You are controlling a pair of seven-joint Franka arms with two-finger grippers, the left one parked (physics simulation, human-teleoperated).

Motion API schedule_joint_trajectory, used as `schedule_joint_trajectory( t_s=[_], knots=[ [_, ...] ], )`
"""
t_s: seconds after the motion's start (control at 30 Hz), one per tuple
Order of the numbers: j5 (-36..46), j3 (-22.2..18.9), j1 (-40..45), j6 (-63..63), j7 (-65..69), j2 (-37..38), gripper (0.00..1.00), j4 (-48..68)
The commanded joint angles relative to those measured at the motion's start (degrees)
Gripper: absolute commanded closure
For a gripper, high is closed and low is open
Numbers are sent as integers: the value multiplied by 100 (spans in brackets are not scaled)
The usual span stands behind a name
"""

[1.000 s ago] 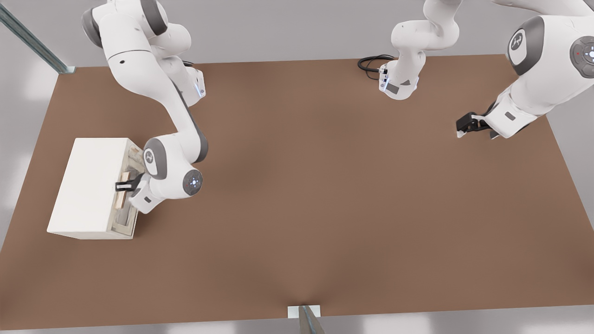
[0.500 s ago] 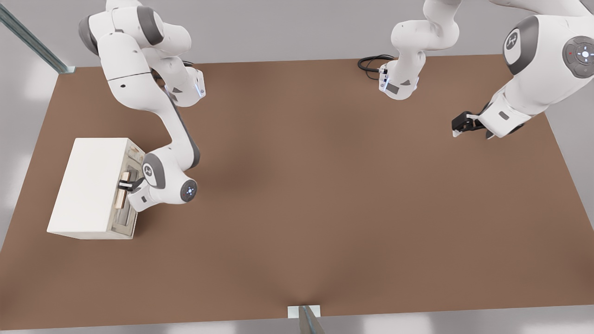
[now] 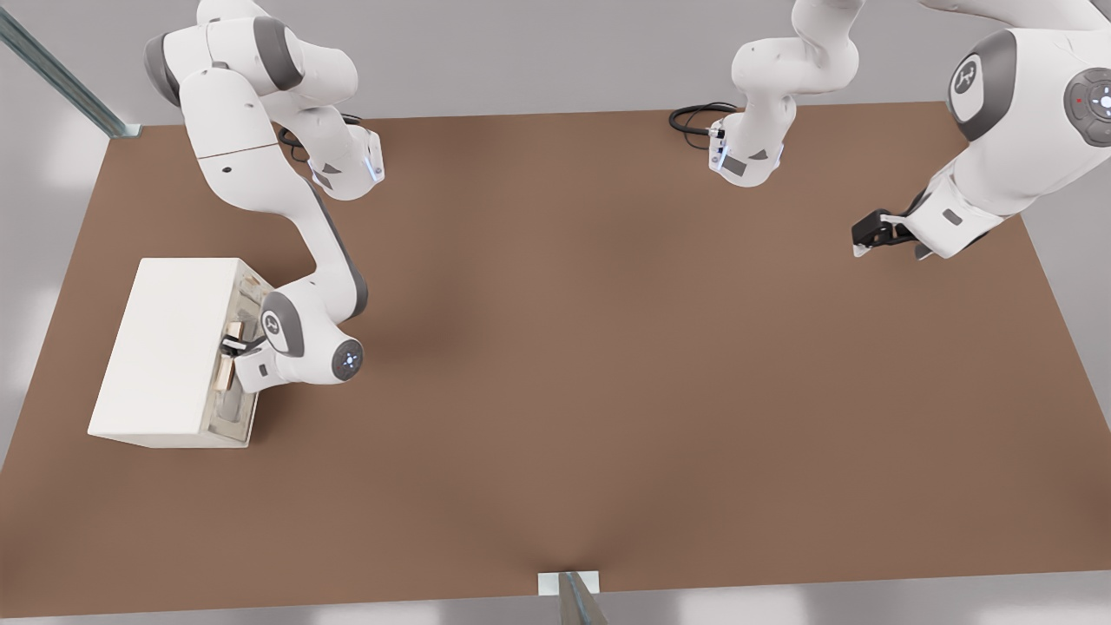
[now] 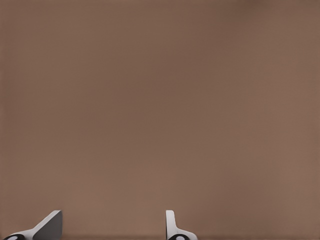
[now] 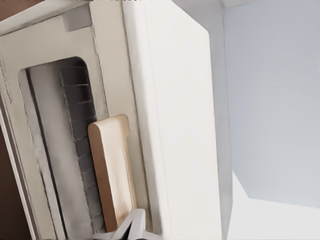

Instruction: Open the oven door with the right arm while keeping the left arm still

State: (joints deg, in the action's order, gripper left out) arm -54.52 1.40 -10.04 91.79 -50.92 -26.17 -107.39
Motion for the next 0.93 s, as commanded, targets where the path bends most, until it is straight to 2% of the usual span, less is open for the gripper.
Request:
schedule_joint_trajectory(
  t_s=[0.0, 0.13, 0.17, 0.2, 0.23, 0.27, 0.33, 0.4, 0.47, 0.53, 0.9],
  knots=[
    [91, 27, -156, -56, -998, -2, 79, 34],
    [1400, 27, -1509, -960, -1956, -801, 79, 1237],
    [2173, 27, -1660, -1031, -1983, -977, 79, 1861],
    [2972, 27, -1396, -926, -1702, -969, 27, 2398],
    [3878, 54, -1115, -864, -641, -837, 0, 2846],
    [4898, 36, -825, -943, 845, -652, 0, 3207],
    [5109, 18, -596, -987, 3447, -362, 0, 3857],
    [5303, 1, 62, -891, 4731, 32, 0, 4095],
    [5276, 10, 573, -170, 5144, 1360, 0, 2698],
    [5250, 80, 924, -170, 5373, 1264, 0, 2723],
    [5215, 80, 933, 120, 5540, 1167, 0, 2847]
  ],
)
